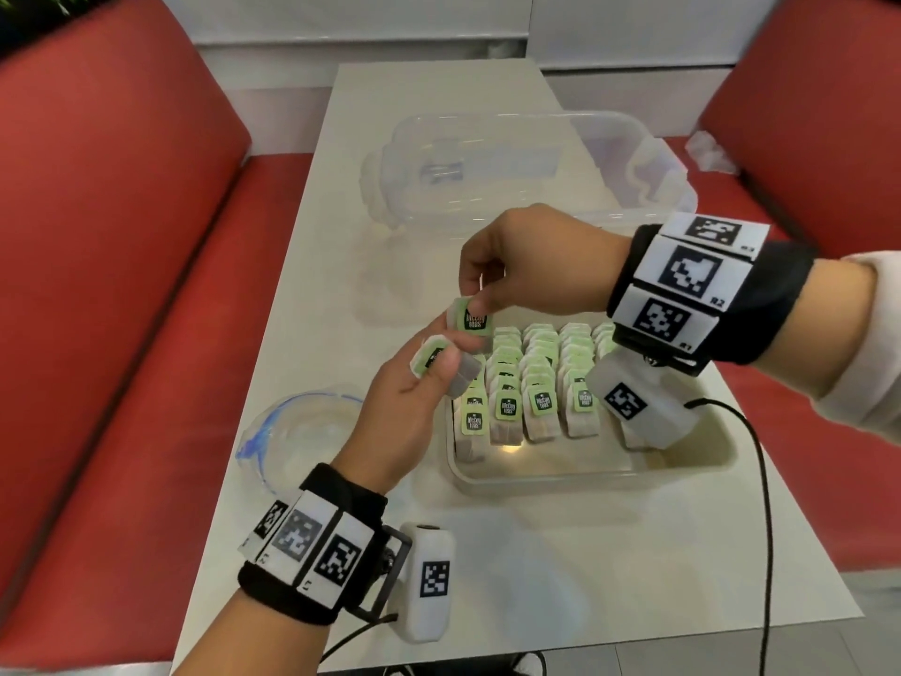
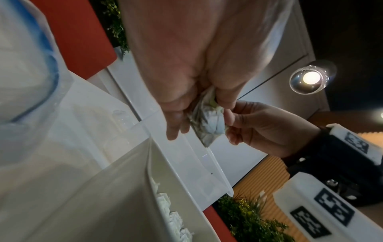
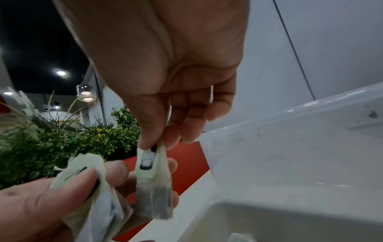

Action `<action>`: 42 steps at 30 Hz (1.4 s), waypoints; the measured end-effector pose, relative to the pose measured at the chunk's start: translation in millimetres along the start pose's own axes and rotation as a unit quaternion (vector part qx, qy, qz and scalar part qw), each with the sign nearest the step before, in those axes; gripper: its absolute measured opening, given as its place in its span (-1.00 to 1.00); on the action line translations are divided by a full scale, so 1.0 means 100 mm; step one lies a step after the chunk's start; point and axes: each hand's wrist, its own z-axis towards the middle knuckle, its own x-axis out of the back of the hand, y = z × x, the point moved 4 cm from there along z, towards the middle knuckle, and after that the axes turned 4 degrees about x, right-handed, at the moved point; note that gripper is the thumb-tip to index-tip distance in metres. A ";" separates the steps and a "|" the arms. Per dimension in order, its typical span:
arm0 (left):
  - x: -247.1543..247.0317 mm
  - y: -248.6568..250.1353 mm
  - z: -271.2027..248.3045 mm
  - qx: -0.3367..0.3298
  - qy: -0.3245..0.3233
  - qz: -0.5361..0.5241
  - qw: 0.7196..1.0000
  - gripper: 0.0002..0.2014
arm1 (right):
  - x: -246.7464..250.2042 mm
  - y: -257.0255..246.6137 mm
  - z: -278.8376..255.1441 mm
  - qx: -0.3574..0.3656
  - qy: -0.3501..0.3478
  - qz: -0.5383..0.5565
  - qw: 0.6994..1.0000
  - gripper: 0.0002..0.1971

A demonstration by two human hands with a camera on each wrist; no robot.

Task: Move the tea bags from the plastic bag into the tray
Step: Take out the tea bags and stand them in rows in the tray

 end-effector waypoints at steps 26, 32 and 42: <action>0.05 -0.26 -0.09 0.127 0.035 -0.165 0.977 -0.68 | -1.23 0.52 0.11 -0.013 -0.341 -0.083 0.936 -0.82; 0.07 -0.28 -0.08 0.138 0.039 -0.166 0.976 -0.68 | -1.23 0.62 0.18 -0.031 -0.318 -0.056 0.946 -0.83; 0.09 -0.25 -0.03 0.202 0.041 -0.253 0.945 -0.70 | -0.97 0.62 0.20 -0.036 -0.245 -0.048 0.968 -0.78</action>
